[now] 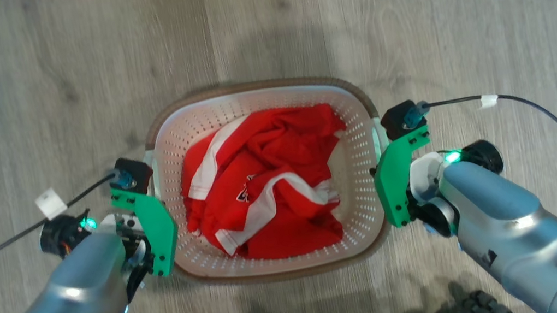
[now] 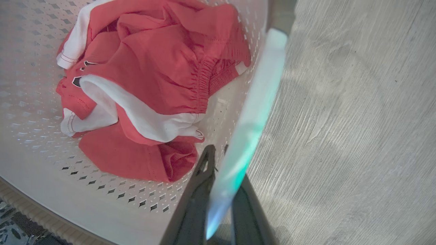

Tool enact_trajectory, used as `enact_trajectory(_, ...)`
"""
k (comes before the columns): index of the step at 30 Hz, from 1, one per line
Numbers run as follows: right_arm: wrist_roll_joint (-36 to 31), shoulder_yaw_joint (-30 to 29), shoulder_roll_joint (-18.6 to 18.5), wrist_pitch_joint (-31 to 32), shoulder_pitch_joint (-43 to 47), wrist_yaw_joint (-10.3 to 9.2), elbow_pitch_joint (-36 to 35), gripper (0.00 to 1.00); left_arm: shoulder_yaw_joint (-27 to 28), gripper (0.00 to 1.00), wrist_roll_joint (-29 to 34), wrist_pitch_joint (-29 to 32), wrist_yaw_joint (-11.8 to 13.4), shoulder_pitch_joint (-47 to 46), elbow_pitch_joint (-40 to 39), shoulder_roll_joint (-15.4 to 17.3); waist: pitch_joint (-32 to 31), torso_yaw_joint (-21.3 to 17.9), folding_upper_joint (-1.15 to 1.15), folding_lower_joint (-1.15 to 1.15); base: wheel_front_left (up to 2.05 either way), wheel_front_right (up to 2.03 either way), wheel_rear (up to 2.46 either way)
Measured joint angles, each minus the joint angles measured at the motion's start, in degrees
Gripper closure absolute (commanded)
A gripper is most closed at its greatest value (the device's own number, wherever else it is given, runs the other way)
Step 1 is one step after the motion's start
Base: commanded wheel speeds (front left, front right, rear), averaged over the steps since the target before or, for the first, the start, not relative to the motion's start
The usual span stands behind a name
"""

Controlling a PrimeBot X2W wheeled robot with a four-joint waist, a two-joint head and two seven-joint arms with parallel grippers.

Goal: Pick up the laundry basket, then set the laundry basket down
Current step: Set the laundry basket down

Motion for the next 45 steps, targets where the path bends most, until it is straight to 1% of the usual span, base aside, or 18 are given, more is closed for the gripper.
enact_trajectory(7, -1.86, -0.48, 0.33, -4.17, -2.69, 0.0, 3.39, 1.0, 0.01, 1.0, 0.3, -2.04, 0.0, -2.5, 3.38, -2.5, 5.38, 0.47, 0.0, 0.0, 0.0, 0.0, 0.0)
enact_trajectory(11, -1.89, -0.03, 0.34, -7.2, -3.55, 0.0, 3.8, 1.0, 0.07, 1.0, 0.27, -3.38, 0.0, -3.94, 5.44, -3.58, 7.79, 1.37, 0.0, -0.01, 0.0, 0.0, 0.0)
enact_trajectory(14, -1.91, 0.82, 0.34, -8.65, -4.46, 0.0, 5.06, 1.0, 0.05, 1.0, 0.07, -4.1, 0.0, -3.96, 6.28, -4.24, 8.92, 1.89, 0.0, -0.01, 0.0, 0.0, 0.0)
enact_trajectory(17, -1.91, 1.34, 0.34, -10.03, -5.2, 0.0, 5.75, 1.0, 0.05, 1.0, 0.14, -6.04, 0.0, -4.22, 7.61, -4.89, 9.85, 2.2, 0.0, -0.01, 0.0, 0.0, 0.0)
enact_trajectory(29, -0.71, 2.41, 0.36, -13.3, -6.67, 0.0, 8.44, 1.0, -0.04, 1.0, 1.34, -8.6, -0.02, -6.12, 10.67, -6.92, 11.77, 2.37, 0.0, -0.01, 0.0, 0.0, 0.0)
enact_trajectory(45, 1.3, 4.48, 0.36, -14.96, -7.04, 0.0, 9.96, 1.0, -0.09, 1.0, 1.74, -9.48, -0.07, -6.17, 11.92, -7.67, 12.27, 2.62, 0.0, -0.01, 0.0, 0.0, 0.0)
